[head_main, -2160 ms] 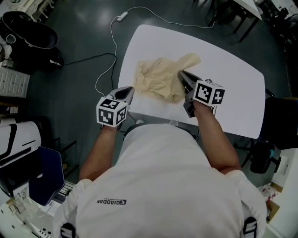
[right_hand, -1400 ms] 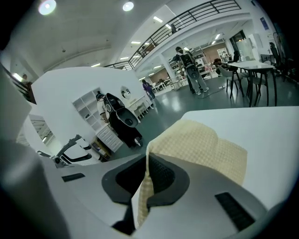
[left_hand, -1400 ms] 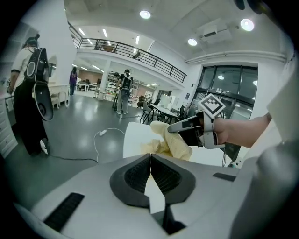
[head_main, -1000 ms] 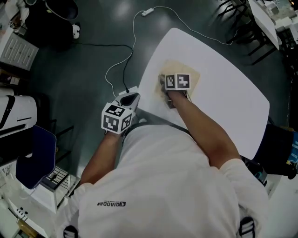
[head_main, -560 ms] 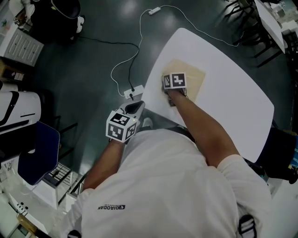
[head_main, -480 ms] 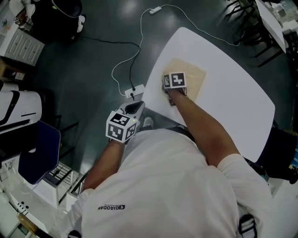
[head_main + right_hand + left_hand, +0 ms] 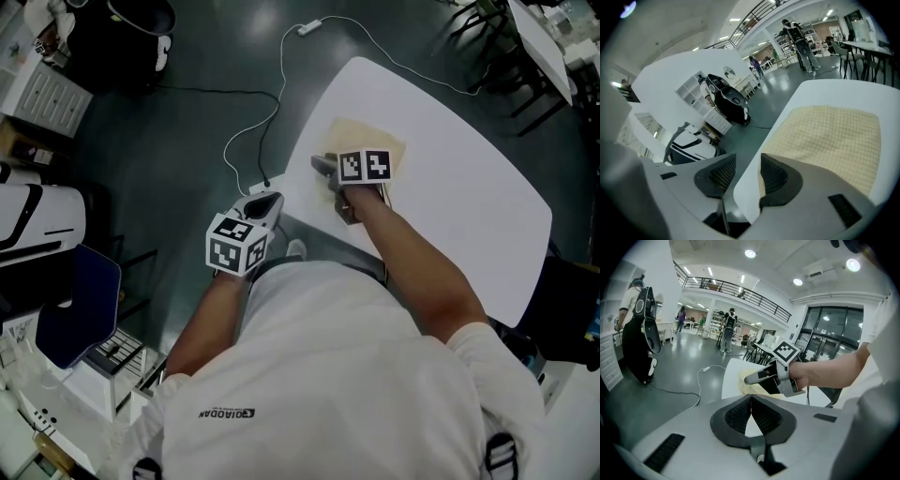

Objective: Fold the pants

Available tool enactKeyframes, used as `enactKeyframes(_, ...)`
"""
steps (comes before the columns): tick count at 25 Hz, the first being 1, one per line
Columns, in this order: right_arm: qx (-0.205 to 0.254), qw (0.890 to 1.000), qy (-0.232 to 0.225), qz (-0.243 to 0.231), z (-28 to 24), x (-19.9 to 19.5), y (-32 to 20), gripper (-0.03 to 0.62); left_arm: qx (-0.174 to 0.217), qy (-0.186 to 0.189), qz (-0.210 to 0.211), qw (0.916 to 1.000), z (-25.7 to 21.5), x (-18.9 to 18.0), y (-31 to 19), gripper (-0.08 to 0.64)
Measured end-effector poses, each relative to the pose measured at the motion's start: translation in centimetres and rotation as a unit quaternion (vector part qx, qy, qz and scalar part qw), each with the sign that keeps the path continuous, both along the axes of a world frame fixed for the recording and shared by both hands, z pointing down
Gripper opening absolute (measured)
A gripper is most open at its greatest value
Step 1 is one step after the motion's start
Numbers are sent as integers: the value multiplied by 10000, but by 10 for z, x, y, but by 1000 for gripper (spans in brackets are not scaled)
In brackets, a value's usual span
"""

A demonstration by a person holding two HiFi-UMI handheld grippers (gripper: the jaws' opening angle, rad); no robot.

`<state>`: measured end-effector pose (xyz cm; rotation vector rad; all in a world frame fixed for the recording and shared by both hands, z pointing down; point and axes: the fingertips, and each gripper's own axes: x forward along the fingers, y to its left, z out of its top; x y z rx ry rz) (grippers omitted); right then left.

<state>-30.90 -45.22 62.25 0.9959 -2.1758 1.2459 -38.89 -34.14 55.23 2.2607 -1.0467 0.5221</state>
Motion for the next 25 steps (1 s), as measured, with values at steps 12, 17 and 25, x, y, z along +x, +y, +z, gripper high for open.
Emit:
enactKeyframes(12, 1089, 9887, -1032, -32, -96, 76, 90, 20, 298, -117, 51, 9995, -38, 69, 47, 28)
enactKeyframes(17, 1898, 9767, -980, -223, -135, 125, 140, 19, 512, -69, 233, 9984, -59, 116, 74, 28)
enactKeyframes(25, 2262, 9649, -1334, -43, -154, 186, 218, 20, 496, 295, 290, 9979, -80, 161, 123, 28)
